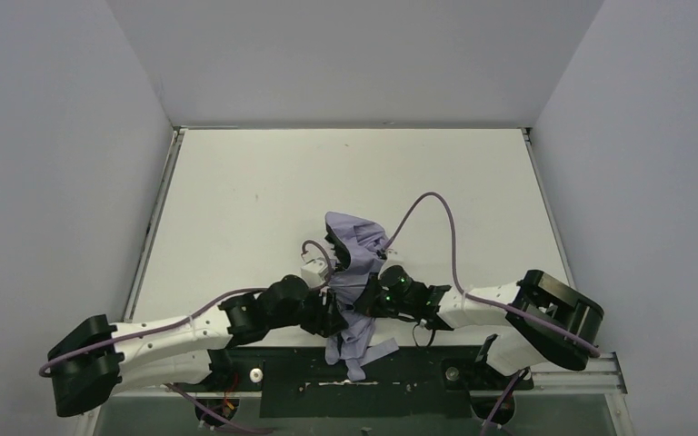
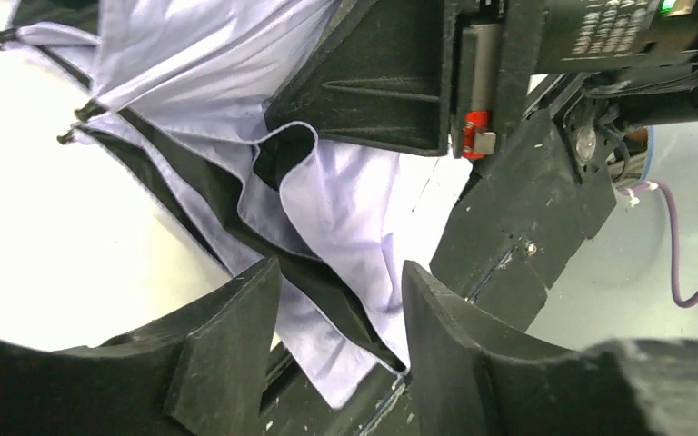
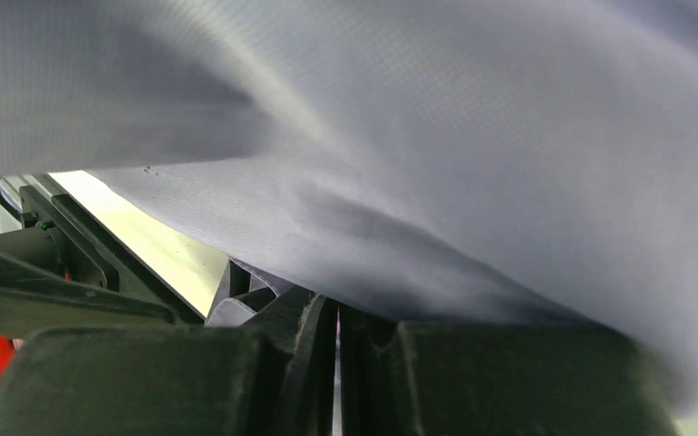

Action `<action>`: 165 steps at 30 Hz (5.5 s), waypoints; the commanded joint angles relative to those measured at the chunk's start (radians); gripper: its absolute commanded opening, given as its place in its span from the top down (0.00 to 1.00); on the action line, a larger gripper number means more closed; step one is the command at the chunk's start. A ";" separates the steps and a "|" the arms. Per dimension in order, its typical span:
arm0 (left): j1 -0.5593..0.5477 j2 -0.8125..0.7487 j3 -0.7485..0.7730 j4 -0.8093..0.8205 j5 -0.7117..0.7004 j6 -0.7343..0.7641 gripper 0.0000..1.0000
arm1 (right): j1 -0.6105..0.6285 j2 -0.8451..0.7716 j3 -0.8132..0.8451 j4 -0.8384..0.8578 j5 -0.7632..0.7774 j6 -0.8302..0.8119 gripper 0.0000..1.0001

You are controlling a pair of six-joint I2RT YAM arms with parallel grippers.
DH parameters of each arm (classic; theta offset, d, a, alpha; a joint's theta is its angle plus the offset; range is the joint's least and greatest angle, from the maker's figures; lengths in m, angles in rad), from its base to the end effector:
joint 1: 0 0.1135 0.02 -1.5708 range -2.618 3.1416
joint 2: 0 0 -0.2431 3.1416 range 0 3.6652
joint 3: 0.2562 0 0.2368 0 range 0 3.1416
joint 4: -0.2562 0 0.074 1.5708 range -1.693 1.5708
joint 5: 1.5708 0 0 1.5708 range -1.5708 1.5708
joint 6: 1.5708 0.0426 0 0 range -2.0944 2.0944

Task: Put away the umbrella

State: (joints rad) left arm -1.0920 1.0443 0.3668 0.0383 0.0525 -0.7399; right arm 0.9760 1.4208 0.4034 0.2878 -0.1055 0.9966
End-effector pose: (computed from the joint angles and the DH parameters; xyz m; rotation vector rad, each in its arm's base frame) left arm 0.0936 -0.1852 0.1573 0.4564 2.3826 -1.0059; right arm 0.1318 0.2028 0.1130 -0.0342 2.5696 1.0332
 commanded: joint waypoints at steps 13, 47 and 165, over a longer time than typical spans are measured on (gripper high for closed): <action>0.465 0.051 0.585 -0.456 0.026 0.049 0.15 | -0.154 0.096 0.026 -0.182 0.009 -0.345 1.00; 0.649 0.691 0.907 -0.146 0.329 -0.168 0.93 | -0.173 0.145 0.031 -0.082 -0.043 -0.342 1.00; 0.116 -0.012 0.032 0.147 0.094 0.088 0.93 | -0.157 0.246 -0.044 0.443 -0.040 -0.047 1.00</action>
State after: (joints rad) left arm -0.9607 1.2182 0.3393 0.3950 0.1818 -0.7200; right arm 0.8261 1.5887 0.3889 0.6609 -0.2085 0.9936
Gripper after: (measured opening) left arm 0.003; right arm 0.028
